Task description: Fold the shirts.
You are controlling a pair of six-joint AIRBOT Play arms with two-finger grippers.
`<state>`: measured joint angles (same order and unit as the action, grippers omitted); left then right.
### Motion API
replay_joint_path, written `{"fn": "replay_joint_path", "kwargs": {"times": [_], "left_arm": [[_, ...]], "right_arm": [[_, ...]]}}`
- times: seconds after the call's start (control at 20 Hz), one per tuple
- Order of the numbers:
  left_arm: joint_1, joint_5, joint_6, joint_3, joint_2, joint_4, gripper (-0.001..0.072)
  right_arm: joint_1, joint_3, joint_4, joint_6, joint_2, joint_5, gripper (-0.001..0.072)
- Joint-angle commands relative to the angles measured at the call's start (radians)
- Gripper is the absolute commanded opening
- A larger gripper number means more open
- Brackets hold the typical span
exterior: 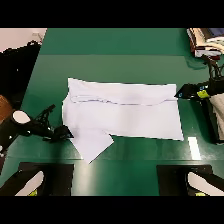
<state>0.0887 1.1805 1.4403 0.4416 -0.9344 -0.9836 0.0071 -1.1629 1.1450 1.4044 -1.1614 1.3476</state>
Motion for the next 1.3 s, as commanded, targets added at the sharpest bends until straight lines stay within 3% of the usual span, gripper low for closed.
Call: {"fn": "replay_joint_path", "kwargs": {"times": [0.0, 0.15, 0.2, 0.25, 0.3, 0.5, 0.8, 0.95, 1.2, 1.25], "left_arm": [[0.000, -0.101, -0.010, -0.075, 0.017, 0.088, 0.0494], [-0.063, -0.170, -0.028, -0.080, 0.017, 0.127, 0.0479], [-0.090, -0.187, -0.029, -0.080, 0.017, 0.143, 0.0297], [-0.114, -0.204, -0.040, -0.080, 0.017, 0.160, 0.0060], [-0.127, -0.205, -0.054, -0.076, 0.017, 0.172, 0.0025], [-0.126, -0.132, -0.088, 0.000, 0.017, 0.176, 0.0023], [-0.126, -0.125, -0.087, 0.071, 0.017, 0.177, 0.0024], [-0.126, -0.121, -0.088, 0.071, 0.017, 0.176, 0.0025], [-0.126, -0.125, -0.087, 0.071, 0.017, 0.172, 0.0024], [-0.126, -0.124, -0.087, 0.071, 0.017, 0.172, 0.0025]], "right_arm": [[-0.001, 0.017, -0.001, 0.000, 0.044, -0.005, 0.0440], [-0.001, 0.017, -0.001, 0.000, 0.069, 0.001, 0.0440], [-0.001, 0.017, 0.001, 0.000, 0.077, 0.013, 0.0440], [-0.010, 0.017, 0.003, 0.000, 0.084, 0.036, 0.0440], [-0.026, 0.018, 0.006, 0.000, 0.089, 0.065, 0.0440], [-0.181, 0.138, 0.069, 0.000, 0.146, 0.149, 0.0440], [-0.480, 0.608, 0.067, -0.037, 0.239, 0.058, 0.0440], [-0.510, 0.727, -0.004, -0.042, 0.238, -0.047, 0.0440], [-0.449, 0.742, -0.055, -0.042, 0.238, -0.134, 0.0422], [-0.432, 0.737, -0.063, -0.042, 0.238, -0.148, 0.0354]]}}
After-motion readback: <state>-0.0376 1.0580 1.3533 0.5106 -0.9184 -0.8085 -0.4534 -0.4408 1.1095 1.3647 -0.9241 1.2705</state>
